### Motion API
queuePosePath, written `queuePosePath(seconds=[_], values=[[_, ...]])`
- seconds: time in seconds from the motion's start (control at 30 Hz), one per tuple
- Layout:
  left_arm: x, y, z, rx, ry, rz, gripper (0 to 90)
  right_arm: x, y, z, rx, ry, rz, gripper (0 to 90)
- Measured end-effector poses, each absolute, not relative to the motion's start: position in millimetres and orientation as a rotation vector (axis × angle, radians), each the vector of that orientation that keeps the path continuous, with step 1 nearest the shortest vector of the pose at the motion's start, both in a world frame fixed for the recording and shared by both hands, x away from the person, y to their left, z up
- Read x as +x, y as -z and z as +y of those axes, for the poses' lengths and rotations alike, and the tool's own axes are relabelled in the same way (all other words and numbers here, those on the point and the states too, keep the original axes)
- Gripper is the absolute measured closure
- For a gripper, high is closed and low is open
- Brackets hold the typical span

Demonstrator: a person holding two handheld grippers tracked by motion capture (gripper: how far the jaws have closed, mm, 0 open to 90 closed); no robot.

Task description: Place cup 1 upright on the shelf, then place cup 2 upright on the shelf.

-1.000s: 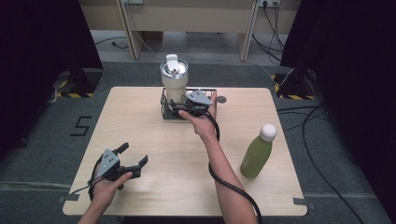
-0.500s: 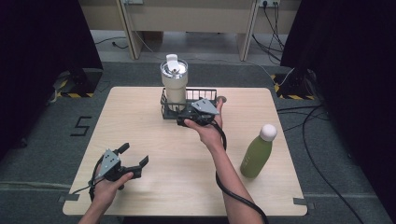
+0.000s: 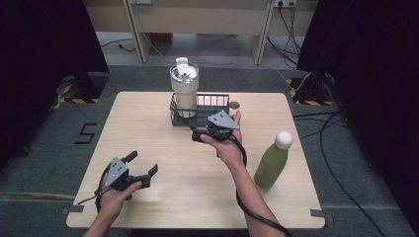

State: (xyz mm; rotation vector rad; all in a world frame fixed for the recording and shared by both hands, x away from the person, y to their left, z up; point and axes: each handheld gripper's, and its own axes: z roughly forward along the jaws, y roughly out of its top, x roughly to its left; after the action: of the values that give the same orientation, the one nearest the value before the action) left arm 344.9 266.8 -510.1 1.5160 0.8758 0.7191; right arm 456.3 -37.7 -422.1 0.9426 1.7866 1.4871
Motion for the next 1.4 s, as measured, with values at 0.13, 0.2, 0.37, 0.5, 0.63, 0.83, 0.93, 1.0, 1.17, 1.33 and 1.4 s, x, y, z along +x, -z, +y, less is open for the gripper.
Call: queuePosePath(seconds=[0.13, 0.2, 0.37, 0.5, 0.63, 0.83, 0.93, 1.0, 1.17, 1.33, 1.4], values=[[346.1, 511.2, 264.3, 1.522, -0.714, 0.876, 4.2, 446.8, 420.9, -42.8, 0.926, -1.498, 1.798, 5.0], [346.1, 511.3, 264.5, 1.523, -0.722, 0.877, 4.2, 445.1, 421.0, -44.1, 0.922, -1.503, 1.801, 5.0], [346.3, 512.2, 264.7, 1.521, -0.722, 0.883, 4.2, 434.8, 421.6, -54.0, 0.913, -1.508, 1.812, 5.5], [346.1, 512.6, 264.9, 1.523, -0.714, 0.884, 4.2, 427.9, 423.0, -60.2, 0.913, -1.516, 1.820, 5.7], [345.8, 513.0, 265.2, 1.522, -0.714, 0.889, 4.2, 421.6, 422.6, -64.1, 0.906, -1.528, 1.825, 6.2], [344.3, 513.6, 265.1, 1.523, -0.716, 0.891, 4.2, 412.5, 424.5, -71.8, 0.893, -1.525, 1.829, 6.7], [344.2, 513.5, 265.3, 1.522, -0.716, 0.892, 4.2, 409.8, 425.1, -75.3, 0.897, -1.524, 1.825, 6.9], [344.2, 513.6, 265.6, 1.523, -0.717, 0.893, 4.2, 407.2, 425.6, -78.7, 0.902, -1.523, 1.821, 7.1], [344.5, 513.9, 265.9, 1.524, -0.721, 0.898, 4.2, 396.7, 425.7, -83.9, 0.888, -1.530, 1.831, 7.6], [343.9, 514.1, 267.1, 1.524, -0.724, 0.901, 4.2, 388.0, 425.4, -89.0, 0.882, -1.539, 1.834, 8.4], [343.9, 514.2, 267.4, 1.524, -0.725, 0.902, 4.2, 383.7, 426.6, -91.9, 0.880, -1.537, 1.840, 8.6]])
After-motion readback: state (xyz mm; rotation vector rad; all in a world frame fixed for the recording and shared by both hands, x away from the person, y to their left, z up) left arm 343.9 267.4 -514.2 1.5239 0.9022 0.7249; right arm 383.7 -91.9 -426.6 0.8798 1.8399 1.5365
